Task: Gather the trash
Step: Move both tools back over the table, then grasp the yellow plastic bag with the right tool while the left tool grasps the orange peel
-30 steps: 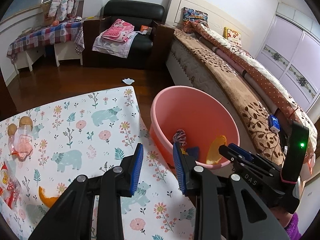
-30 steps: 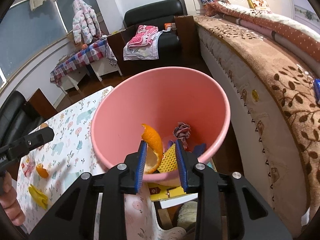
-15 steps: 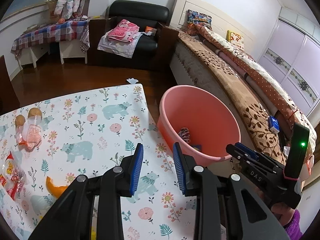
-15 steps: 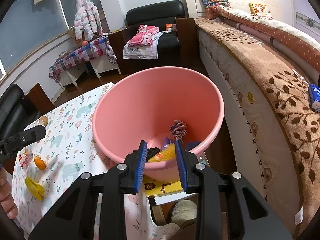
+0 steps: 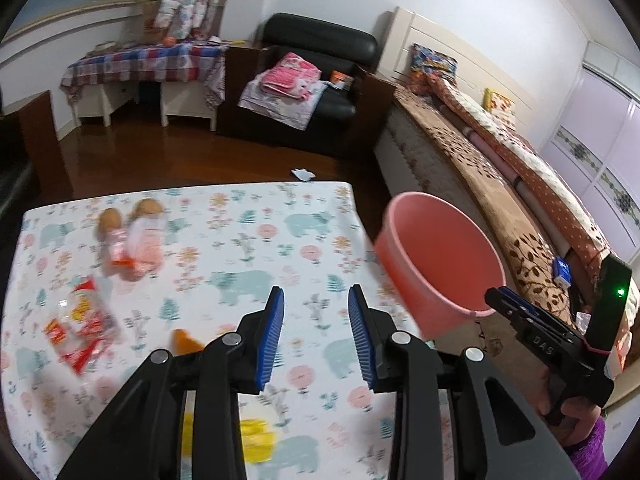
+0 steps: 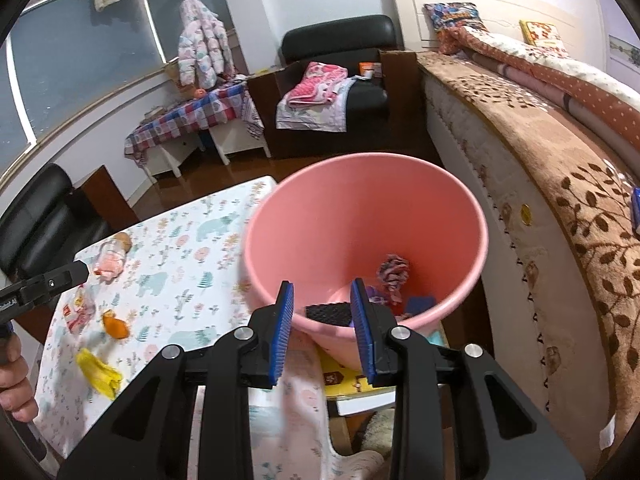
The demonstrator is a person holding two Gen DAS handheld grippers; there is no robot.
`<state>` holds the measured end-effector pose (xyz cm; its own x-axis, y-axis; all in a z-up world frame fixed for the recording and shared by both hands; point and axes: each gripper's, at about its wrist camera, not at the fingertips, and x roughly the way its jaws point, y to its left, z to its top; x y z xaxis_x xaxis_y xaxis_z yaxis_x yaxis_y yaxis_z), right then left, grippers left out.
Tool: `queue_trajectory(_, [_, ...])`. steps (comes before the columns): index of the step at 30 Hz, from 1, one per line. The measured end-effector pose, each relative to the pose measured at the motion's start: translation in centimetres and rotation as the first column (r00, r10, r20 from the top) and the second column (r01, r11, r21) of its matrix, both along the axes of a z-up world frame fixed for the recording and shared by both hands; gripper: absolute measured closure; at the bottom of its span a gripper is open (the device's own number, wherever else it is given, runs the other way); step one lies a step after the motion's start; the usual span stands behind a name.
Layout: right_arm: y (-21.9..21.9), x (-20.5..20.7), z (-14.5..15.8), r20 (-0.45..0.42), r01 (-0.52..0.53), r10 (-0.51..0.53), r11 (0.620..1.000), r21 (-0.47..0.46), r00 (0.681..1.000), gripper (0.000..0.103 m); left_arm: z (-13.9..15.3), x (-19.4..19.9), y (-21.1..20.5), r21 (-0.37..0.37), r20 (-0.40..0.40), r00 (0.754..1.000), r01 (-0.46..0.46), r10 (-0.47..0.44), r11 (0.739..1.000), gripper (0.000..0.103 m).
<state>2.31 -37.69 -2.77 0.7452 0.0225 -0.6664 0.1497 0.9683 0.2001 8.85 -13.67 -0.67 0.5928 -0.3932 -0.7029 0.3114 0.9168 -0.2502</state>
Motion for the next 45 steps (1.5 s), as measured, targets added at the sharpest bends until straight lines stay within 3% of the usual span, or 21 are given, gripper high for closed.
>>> queue_trajectory(8, [3.2, -0.2, 0.5, 0.020, -0.091, 0.091, 0.995, 0.029, 0.996, 0.073, 0.4, -1.4, 6.3, 0.025, 0.024, 0.994, -0.109, 0.109, 0.994, 0.067])
queue_trajectory(14, [6.5, -0.3, 0.4, 0.022, -0.229, 0.228, 0.969, 0.096, 0.973, 0.073, -0.3, -2.7, 10.4, 0.042, 0.010, 0.984, -0.180, 0.179, 0.983, 0.066])
queue_trajectory(20, [12.7, -0.8, 0.4, 0.006, -0.441, 0.442, 0.894, 0.080, 0.897, 0.073, -1.5, -4.1, 12.8, 0.033, -0.020, 0.976, -0.217, 0.218, 0.976, 0.066])
queue_trajectory(27, [19.3, -1.3, -0.4, -0.061, -0.627, 0.628, 0.778, 0.026, 0.776, 0.073, -2.1, -5.1, 14.1, 0.014, -0.033, 0.974, -0.224, 0.224, 0.974, 0.066])
queue_trajectory(30, [21.5, -1.2, -1.0, -0.099, -0.690, 0.686, 0.724, -0.008, 0.721, 0.058, -2.4, -5.2, 14.5, 0.008, -0.038, 0.974, -0.223, 0.223, 0.975, 0.066])
queue_trajectory(33, [23.5, -1.0, -1.7, -0.164, -0.746, 0.731, 0.662, -0.067, 0.663, 0.057, -2.6, -5.3, 15.0, 0.004, -0.046, 0.974, -0.224, 0.224, 0.975, 0.066])
queue_trajectory(39, [25.7, 0.4, -3.2, -0.231, -0.777, 0.743, 0.613, -0.142, 0.628, 0.057, -3.5, -5.1, 15.9, -0.004, -0.070, 0.970, -0.233, 0.232, 0.973, 0.066])
queue_trajectory(45, [26.4, 2.0, -4.7, -0.265, -0.780, 0.735, 0.607, -0.153, 0.624, 0.057, -4.1, -4.6, 16.4, -0.003, -0.085, 0.968, -0.237, 0.236, 0.972, 0.066])
